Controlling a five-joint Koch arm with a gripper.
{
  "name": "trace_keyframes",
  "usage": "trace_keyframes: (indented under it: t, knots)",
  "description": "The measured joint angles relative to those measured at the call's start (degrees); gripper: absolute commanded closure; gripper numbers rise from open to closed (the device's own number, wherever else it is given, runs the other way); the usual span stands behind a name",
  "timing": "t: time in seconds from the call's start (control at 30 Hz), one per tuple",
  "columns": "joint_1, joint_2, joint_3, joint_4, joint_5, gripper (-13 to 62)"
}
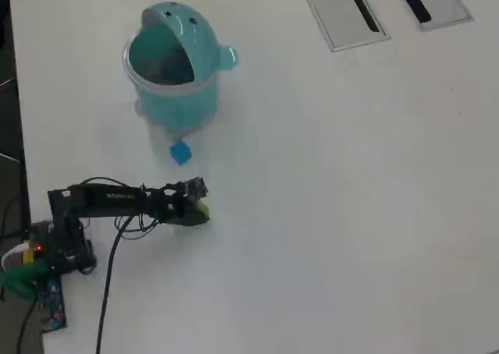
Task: Grasp RGB lego blocks and put them in the bin one by one.
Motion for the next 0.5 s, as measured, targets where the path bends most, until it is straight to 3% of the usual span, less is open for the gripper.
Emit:
trace_keyframes:
  t: [0.17,0.5]
  knots:
    - [-0.4,0.3,0.0,-2.5,5.8,36.7]
    - [-3.9,3.5,0.1,-4.7,14.0,36.7]
